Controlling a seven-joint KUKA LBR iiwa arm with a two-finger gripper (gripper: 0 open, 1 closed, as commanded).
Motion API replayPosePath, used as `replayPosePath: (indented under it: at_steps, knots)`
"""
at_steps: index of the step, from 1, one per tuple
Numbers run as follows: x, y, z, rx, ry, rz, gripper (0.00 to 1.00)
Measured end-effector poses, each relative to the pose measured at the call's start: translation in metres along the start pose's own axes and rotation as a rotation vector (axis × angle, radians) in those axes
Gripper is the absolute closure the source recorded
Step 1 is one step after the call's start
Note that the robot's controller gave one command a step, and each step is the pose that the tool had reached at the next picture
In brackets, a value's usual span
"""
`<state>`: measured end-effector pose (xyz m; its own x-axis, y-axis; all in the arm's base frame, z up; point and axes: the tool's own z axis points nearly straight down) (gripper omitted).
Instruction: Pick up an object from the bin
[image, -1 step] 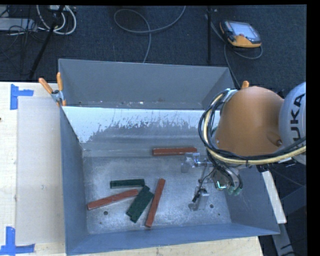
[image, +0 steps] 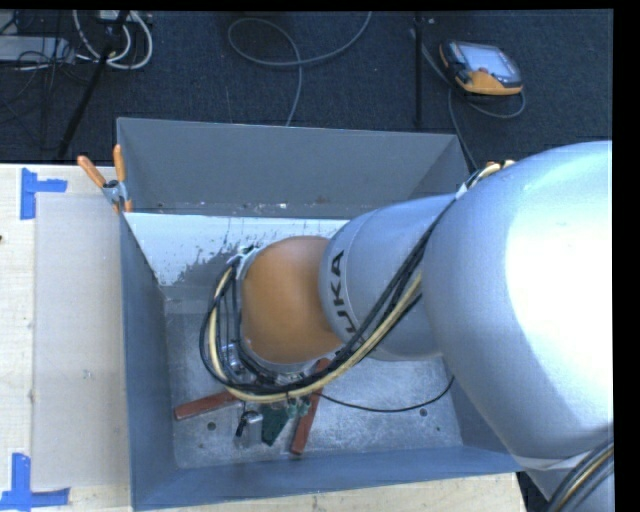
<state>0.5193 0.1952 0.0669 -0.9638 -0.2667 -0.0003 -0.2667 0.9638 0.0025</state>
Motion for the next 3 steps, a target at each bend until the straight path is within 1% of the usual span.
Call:
replayPosePath:
  at_steps: [1,2,3]
  knots:
    - [-0.010,0.032,-0.033,0.001,-0.002,-0.242,0.00]
    - [-0.003,0.009,-0.032,0.003,0.003,-0.180,0.00]
    - [0.003,0.012,-0.001,0.002,0.005,-0.238,0.00]
